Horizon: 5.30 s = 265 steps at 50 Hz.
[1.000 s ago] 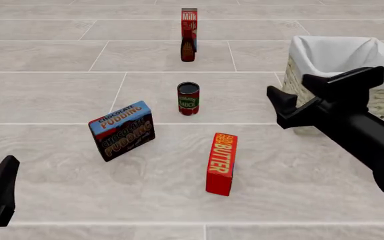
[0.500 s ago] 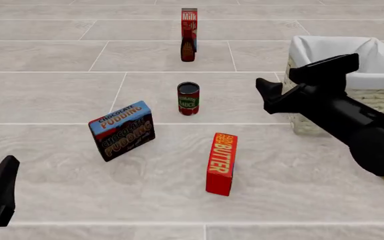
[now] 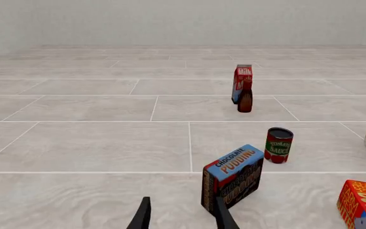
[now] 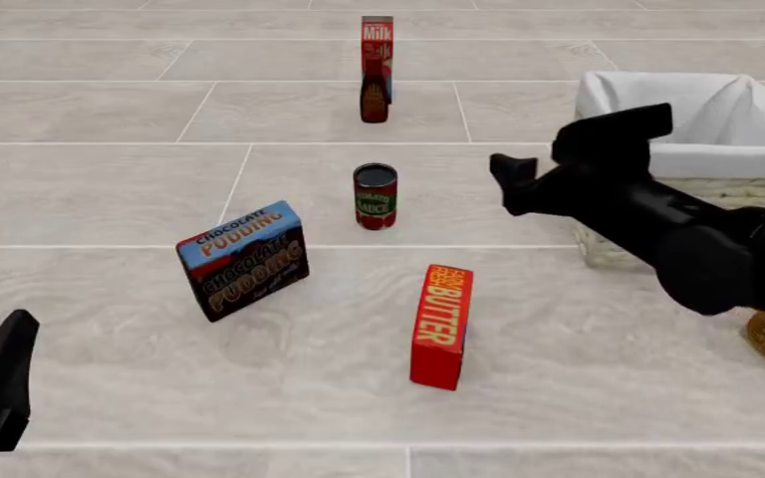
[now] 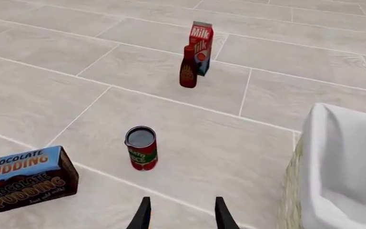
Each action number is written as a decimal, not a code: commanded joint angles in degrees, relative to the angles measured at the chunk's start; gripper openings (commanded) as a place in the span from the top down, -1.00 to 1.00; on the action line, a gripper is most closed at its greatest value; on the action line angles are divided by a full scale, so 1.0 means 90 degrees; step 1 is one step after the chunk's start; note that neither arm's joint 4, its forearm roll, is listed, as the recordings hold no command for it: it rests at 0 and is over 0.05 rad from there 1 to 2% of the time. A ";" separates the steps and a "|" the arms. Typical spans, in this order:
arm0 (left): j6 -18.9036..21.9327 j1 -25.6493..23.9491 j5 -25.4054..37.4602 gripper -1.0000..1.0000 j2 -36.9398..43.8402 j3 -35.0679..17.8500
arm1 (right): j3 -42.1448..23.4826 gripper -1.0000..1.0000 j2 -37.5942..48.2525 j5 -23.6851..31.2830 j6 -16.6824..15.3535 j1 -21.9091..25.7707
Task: Pick the tomato sauce and place it in the basket.
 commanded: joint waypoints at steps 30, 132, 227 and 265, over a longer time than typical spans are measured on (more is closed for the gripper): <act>0.0000 0.0000 0.0000 -1.00 0.0000 0.0000 | -0.0668 -1.00 0.0857 0.0083 0.0070 0.0222; 0.0000 0.0000 0.0000 -1.00 0.0000 0.0000 | -0.2209 -1.00 0.2761 0.0023 -0.0239 0.0775; 0.0000 0.0000 0.0000 -1.00 0.0000 0.0000 | -0.3164 -1.00 0.4220 -0.0063 -0.0332 0.0858; 0.0000 0.0000 0.0000 -1.00 0.0000 0.0000 | -0.3440 -1.00 0.4653 -0.0304 -0.0281 0.0851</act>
